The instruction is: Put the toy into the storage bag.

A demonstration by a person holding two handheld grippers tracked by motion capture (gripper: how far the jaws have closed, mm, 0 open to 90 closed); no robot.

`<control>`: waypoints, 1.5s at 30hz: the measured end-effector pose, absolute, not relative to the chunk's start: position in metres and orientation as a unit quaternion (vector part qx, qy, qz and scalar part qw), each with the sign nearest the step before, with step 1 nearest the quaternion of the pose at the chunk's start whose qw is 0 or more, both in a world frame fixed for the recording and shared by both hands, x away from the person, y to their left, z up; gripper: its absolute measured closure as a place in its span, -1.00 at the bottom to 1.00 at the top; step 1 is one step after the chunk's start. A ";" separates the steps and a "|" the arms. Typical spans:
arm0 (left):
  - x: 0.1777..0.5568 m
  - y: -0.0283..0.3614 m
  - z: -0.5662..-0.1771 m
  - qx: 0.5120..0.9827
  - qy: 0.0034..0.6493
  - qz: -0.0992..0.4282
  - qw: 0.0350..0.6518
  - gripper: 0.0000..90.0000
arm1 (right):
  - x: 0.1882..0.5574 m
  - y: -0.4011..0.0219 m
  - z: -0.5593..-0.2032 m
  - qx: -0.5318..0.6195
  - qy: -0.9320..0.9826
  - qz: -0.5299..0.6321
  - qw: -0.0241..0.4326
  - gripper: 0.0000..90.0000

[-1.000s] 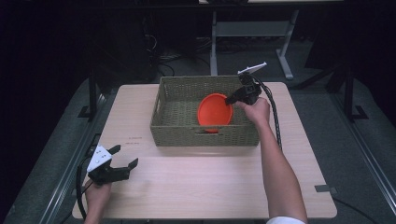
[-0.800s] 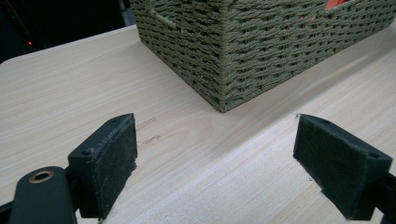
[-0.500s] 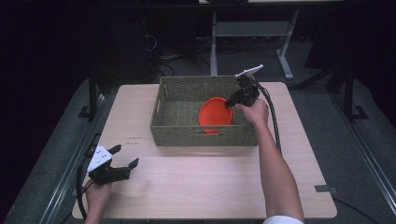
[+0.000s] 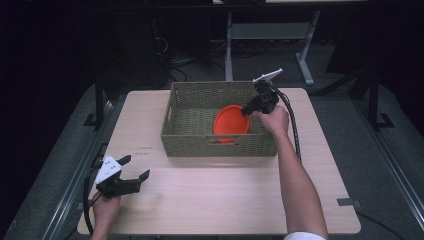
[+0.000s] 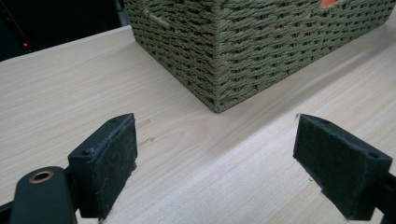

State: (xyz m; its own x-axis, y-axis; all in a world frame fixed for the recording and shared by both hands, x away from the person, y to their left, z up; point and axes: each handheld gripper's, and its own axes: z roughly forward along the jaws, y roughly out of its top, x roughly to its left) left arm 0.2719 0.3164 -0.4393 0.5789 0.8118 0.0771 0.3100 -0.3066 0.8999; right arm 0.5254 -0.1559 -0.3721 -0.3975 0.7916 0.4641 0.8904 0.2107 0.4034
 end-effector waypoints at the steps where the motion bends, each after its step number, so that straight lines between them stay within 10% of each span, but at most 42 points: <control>1: 0.272 0.316 -0.439 0.760 0.369 0.274 0.459 -0.71 | 0.525 -0.156 -0.372 -0.543 -0.774 -0.316 0.078 0.60; 26: 0.271 0.316 -0.439 0.763 0.369 0.271 0.457 -0.71 | 0.513 -0.169 -0.356 -0.524 -0.777 -0.340 0.073 0.44; 45: 0.270 0.314 -0.440 0.766 0.367 0.266 0.456 -0.71 | 0.495 -0.180 -0.351 -0.499 -0.757 -0.405 0.121 -0.08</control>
State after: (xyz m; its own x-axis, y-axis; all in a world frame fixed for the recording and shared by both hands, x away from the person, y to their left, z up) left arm 0.2702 0.3138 -0.4397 0.5885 0.8051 0.0736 0.3195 -0.3152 0.8936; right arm 0.4951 -0.1800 -0.3508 -0.4733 0.6564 0.5874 0.8528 0.1746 0.4921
